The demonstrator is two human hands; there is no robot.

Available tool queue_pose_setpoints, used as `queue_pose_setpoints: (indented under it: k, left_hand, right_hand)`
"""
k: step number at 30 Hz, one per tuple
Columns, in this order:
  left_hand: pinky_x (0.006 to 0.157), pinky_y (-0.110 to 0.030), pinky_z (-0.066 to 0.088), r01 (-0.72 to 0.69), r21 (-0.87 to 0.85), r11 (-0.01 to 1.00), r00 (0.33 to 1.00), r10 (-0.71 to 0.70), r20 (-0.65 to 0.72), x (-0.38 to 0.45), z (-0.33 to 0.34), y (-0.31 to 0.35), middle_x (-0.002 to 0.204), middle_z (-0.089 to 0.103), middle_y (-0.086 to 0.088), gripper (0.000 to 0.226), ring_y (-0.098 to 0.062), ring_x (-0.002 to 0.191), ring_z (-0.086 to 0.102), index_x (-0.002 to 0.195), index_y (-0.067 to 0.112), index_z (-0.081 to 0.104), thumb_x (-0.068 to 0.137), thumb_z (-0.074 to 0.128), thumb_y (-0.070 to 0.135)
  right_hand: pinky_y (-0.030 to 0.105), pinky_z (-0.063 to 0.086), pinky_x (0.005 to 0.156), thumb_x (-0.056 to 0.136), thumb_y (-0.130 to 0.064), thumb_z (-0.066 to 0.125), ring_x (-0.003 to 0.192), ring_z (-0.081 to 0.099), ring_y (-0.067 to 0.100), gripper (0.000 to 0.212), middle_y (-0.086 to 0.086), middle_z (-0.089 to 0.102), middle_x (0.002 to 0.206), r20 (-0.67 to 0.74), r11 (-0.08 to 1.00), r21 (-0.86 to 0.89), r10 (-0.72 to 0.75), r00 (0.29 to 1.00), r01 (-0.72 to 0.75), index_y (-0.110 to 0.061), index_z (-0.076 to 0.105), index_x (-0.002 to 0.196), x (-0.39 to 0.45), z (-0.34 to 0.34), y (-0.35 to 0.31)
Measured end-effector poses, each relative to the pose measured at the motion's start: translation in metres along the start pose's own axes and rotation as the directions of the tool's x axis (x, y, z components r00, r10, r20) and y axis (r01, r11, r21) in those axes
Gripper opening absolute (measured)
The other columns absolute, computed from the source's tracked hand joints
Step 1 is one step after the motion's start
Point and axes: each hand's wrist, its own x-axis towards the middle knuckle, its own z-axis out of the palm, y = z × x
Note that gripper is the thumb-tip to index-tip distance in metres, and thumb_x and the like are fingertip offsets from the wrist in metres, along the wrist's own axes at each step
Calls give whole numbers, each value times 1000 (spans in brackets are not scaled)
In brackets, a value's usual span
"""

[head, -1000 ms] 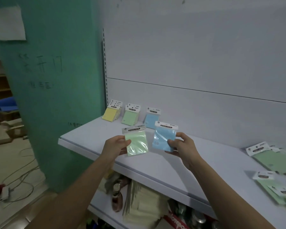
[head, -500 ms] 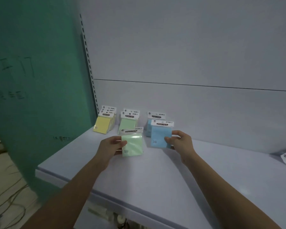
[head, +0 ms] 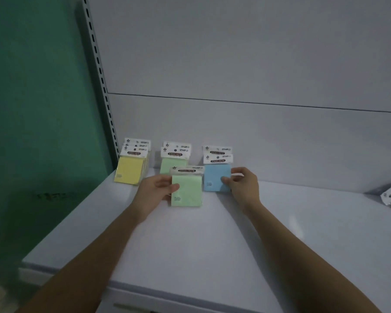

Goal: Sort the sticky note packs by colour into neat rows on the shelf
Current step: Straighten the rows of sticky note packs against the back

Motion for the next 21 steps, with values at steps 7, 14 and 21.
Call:
queue_pose_setpoints:
  k: [7, 14, 21]
  left_hand:
    - [75, -35, 59, -64, -7, 998, 998, 64, -7, 8, -13, -13, 93, 74, -11, 18, -20, 83, 71, 95, 12, 72, 80, 72, 3]
    - [70, -31, 59, -38, -21, 999, 999, 38, 9, 10, -12, -13, 88, 71, -8, 18, -19, 77, 68, 88, 18, 70, 81, 72, 2]
    - [67, -25, 58, -29, -18, 999, 1000, 29, 5, 6, -11, -10, 85, 70, -4, 19, -15, 74, 67, 87, 19, 69, 82, 71, 1]
  right_hand:
    - [16, 42, 64, 82, -18, 72, 80, 60, 14, 27, 0, 64, 93, -130, 989, -135, -71, 989, 53, -18, 64, 108, -2, 16, 1]
    - [23, 40, 69, 81, -22, 72, 81, 58, 13, 28, -2, 63, 92, -152, 979, -199, -76, 985, 45, -15, 59, 105, 1, 25, 4]
    - [25, 39, 70, 83, -23, 69, 88, 57, 17, 33, 2, 60, 100, -128, 963, -263, -95, 987, 59, -13, 54, 111, 3, 28, 7]
